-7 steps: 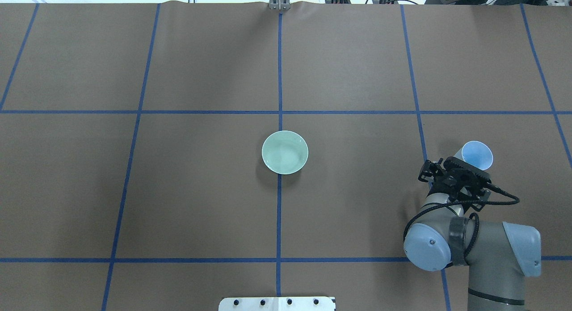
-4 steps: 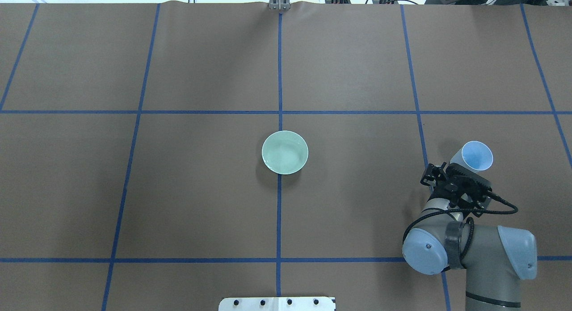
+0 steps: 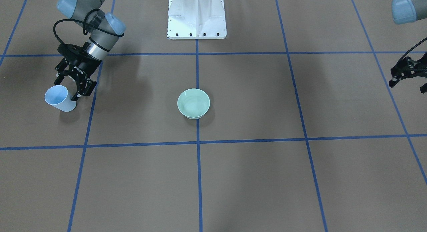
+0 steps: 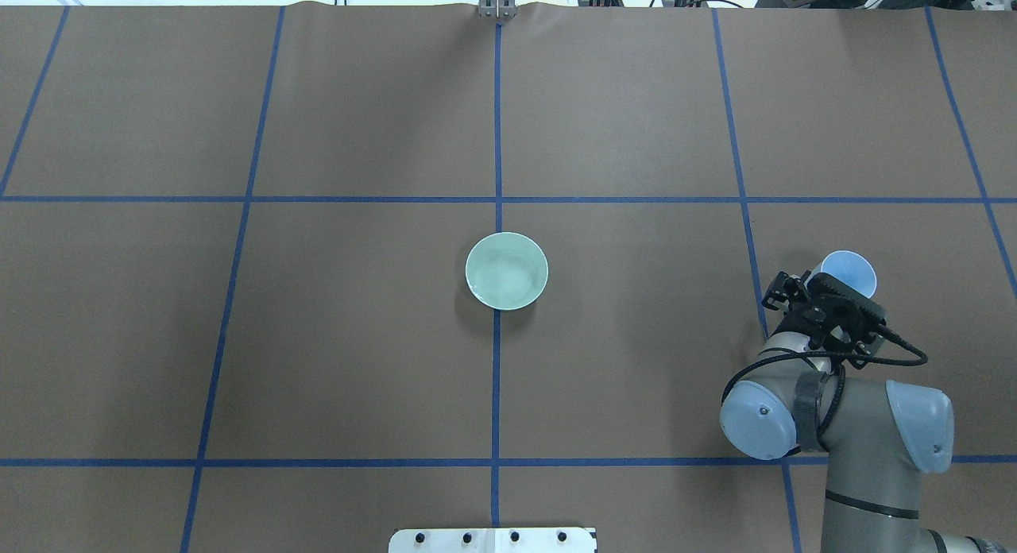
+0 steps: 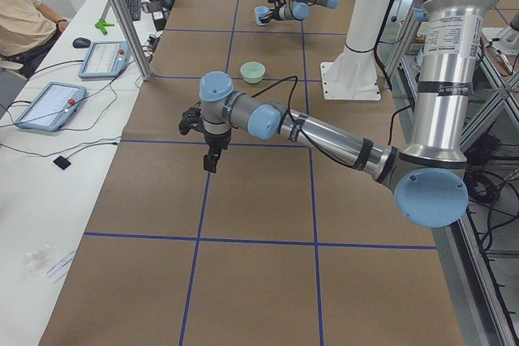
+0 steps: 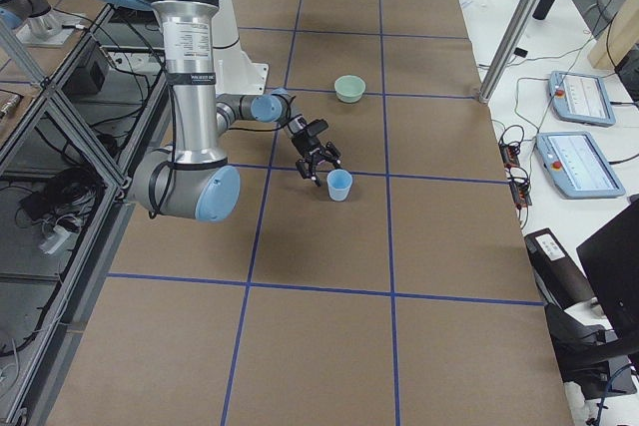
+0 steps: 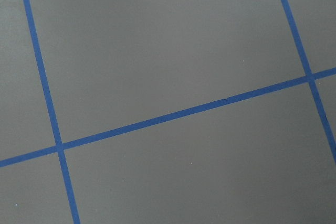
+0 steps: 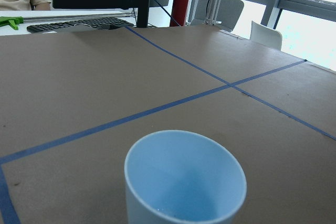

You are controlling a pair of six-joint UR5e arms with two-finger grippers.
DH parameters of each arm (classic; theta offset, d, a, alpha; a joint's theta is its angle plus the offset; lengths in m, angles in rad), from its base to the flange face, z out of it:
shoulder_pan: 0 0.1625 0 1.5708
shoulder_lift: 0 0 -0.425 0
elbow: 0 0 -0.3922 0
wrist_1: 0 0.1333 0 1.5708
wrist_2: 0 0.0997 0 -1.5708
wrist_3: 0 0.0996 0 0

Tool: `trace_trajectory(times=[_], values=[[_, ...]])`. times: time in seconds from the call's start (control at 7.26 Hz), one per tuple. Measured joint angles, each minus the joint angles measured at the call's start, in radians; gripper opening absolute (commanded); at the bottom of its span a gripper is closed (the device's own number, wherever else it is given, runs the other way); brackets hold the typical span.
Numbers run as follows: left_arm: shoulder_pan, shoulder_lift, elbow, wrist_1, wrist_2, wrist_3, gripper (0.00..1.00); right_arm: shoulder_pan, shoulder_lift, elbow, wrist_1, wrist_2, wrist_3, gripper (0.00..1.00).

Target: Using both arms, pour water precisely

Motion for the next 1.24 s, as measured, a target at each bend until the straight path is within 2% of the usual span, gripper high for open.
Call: trace_trajectory(times=[0.69, 1.24], values=[[0.000, -0.001, -0.001, 0.001, 0.000, 0.000, 1.00, 0.038, 0.075, -0.118, 0.003, 0.000, 0.037, 0.99], [0.000, 0.000, -0.001, 0.001, 0.000, 0.001, 1.00, 0.055, 0.073, -0.145, 0.000, 0.000, 0.049, 0.98]])
